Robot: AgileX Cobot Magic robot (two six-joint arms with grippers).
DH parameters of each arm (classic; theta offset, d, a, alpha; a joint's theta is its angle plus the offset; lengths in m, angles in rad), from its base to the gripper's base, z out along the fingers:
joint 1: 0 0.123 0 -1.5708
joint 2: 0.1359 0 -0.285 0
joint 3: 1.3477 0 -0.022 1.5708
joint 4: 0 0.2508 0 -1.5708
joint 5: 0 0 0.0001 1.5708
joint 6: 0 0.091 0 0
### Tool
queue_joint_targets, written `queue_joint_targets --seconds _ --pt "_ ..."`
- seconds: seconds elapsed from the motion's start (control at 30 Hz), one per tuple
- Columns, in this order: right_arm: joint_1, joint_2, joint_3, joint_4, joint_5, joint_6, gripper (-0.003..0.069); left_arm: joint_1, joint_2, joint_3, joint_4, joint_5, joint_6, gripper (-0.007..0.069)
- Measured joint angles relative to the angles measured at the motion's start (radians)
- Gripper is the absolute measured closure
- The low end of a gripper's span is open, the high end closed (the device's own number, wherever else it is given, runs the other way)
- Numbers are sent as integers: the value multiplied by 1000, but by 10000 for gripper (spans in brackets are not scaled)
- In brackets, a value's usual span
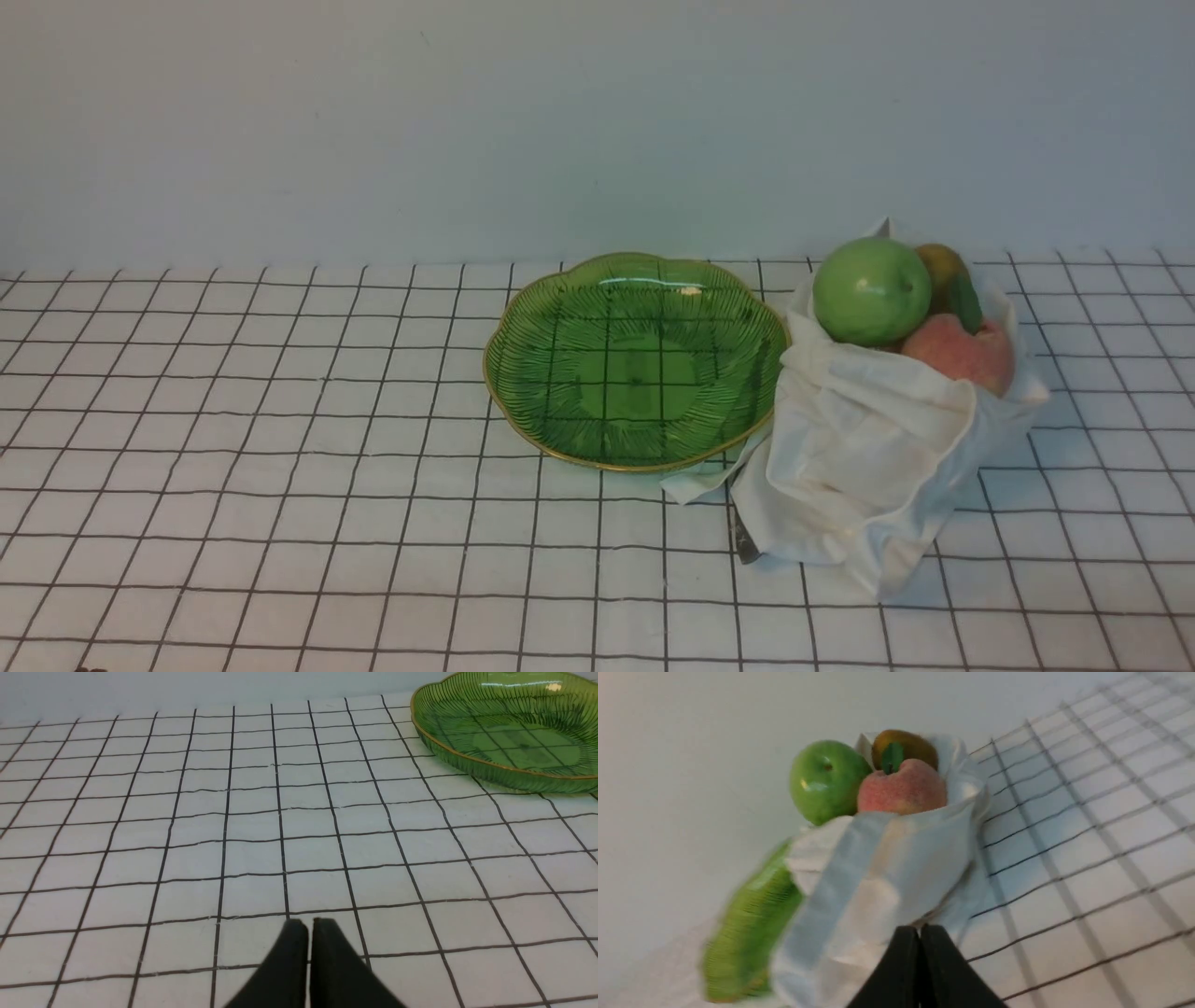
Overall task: Take the fruit out of the bag on the white checkered tablecloth and place them on the plate.
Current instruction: 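Reach into the cloth bag and grasp a fruit inside it with the right gripper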
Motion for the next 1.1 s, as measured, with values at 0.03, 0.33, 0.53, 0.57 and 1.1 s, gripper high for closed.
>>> queue_joint_targets --seconds 0.03,0.33,0.53,0.57,1.1 --pt "0 0 0 78 0 23 674 0 0 0 0 0 0 632" --pt "0 0 -15 167 -55 -29 674 0 0 0 0 0 0 632" --pt "5 44 -287 37 -20 -320 674 0 0 0 0 0 0 632" --pt "6 80 -335 3 14 -343 674 0 0 0 0 0 0 632" --pt "8 773 -584 -204 402 -330 645 0 0 0 0 0 0 632"
